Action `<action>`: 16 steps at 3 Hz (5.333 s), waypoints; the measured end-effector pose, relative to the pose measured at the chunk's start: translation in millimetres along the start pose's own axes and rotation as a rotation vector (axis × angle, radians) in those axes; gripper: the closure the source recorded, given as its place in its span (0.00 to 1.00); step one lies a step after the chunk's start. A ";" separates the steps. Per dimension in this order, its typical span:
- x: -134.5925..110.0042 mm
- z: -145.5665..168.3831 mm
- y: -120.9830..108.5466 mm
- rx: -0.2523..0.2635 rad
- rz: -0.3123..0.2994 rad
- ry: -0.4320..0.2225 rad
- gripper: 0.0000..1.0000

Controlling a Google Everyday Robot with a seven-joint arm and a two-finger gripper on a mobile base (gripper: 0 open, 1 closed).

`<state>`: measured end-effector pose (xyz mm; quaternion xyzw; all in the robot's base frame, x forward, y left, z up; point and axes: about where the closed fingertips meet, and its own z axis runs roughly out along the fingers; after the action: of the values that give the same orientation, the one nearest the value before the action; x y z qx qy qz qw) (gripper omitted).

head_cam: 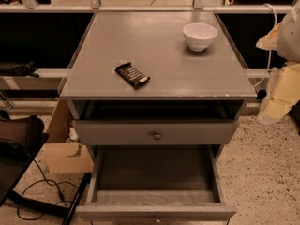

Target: Place rxbar chocolate into middle drawer

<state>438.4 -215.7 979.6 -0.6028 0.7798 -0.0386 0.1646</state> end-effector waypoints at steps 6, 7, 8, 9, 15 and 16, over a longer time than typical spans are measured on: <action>-304.9 95.2 -145.6 -0.139 0.369 -0.362 0.00; -316.4 98.7 -141.4 -0.153 0.380 -0.360 0.00; -311.4 122.5 -143.5 -0.131 0.341 -0.301 0.00; -289.7 149.2 -155.3 -0.092 0.319 -0.229 0.00; -285.8 276.2 -100.2 -0.184 0.272 -0.067 0.27; -287.3 269.4 -102.0 -0.184 0.272 -0.067 0.50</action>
Offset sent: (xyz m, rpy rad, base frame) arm 0.0849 0.0431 0.0363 0.2933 -0.1855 0.0474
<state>677.7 67.6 812.4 -0.5053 0.8484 0.0759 0.1383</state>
